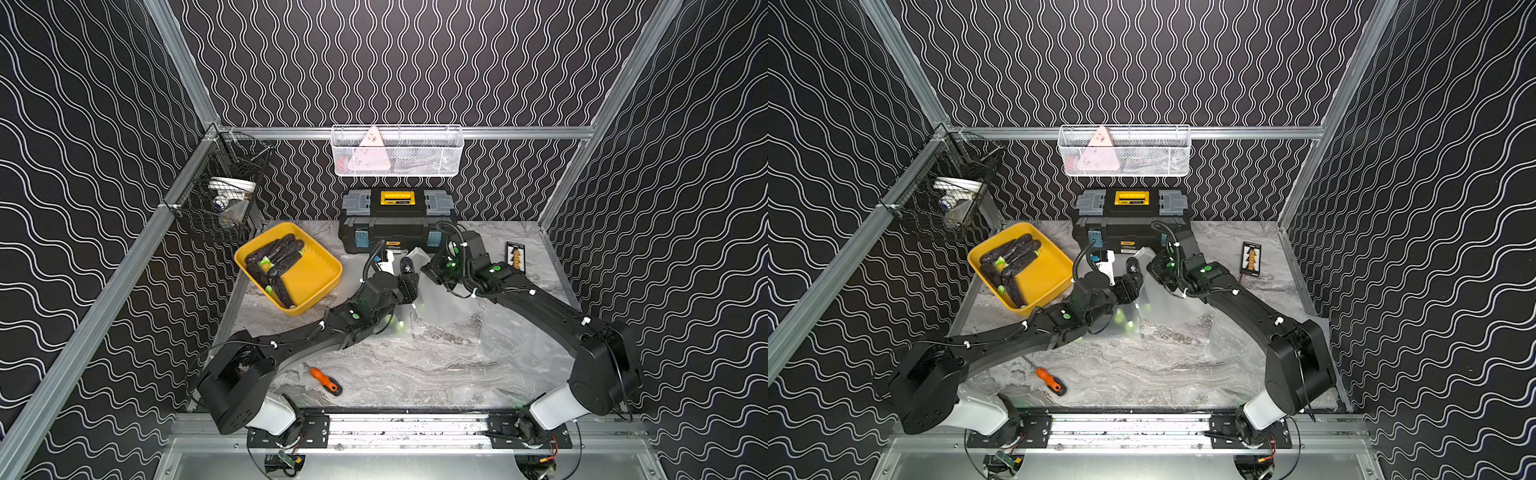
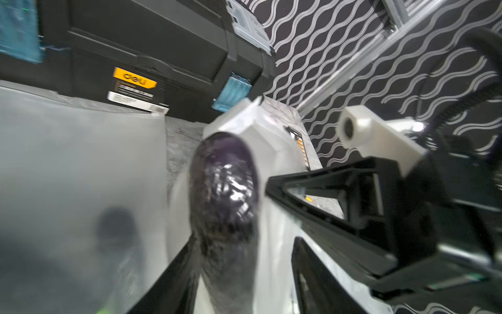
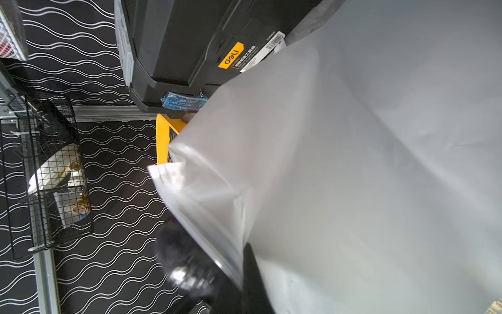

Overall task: Place the eggplant in a zip-top bag and seal the zipper
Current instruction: Place the eggplant in the zipper food storage bag, then pick up the eggplant from the basket.

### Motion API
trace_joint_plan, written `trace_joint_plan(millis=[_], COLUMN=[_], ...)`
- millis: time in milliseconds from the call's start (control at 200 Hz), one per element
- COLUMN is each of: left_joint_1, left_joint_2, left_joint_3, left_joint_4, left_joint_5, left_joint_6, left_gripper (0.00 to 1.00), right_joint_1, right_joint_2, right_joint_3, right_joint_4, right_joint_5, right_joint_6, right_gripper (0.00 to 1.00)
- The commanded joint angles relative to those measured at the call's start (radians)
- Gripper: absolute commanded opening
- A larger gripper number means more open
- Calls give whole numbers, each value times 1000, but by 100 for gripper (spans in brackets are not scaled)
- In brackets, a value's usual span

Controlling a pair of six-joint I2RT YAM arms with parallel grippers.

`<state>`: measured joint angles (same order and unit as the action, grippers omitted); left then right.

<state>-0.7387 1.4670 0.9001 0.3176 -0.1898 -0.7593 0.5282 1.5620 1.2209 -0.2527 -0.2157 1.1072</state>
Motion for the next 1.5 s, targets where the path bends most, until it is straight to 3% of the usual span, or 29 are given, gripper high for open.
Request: trace_joint_plan(millis=[0,165,410,605,776,996,1151,1496], left_joint_1=[2,25,104,270,442,662,784,911], left_joint_2=[0,-23,-75,-63,28,126,210,386], left_joint_3=[16,5,53,173,272,306,346,448], left_joint_4=[-1,-15,-169,-488,-724,-825,-862,-913], left_joint_5=[58,66,60,-24,-113,-112,-99,-144], left_joint_6=[2,-11,-3,56,143,196,211,271], left_gripper=[59,64,65,65,65,65,65,64], right_joint_1=[-4,-4,-7,-2,43,112,140,158], right_joint_2=[3,1,-5,-22,-39,-79,-83,29], right_joint_3=[-3,-15,-23,-35,-15,-23,-44,-41], right_joint_4=[46,50,26,-12,-66,-100,-90,-29], right_joint_5=[0,-3,26,88,177,337,370,365], right_joint_6=[21,14,-27,-92,-196,-320,-372,-449], right_gripper=[5,4,4,4,4,4,4,5])
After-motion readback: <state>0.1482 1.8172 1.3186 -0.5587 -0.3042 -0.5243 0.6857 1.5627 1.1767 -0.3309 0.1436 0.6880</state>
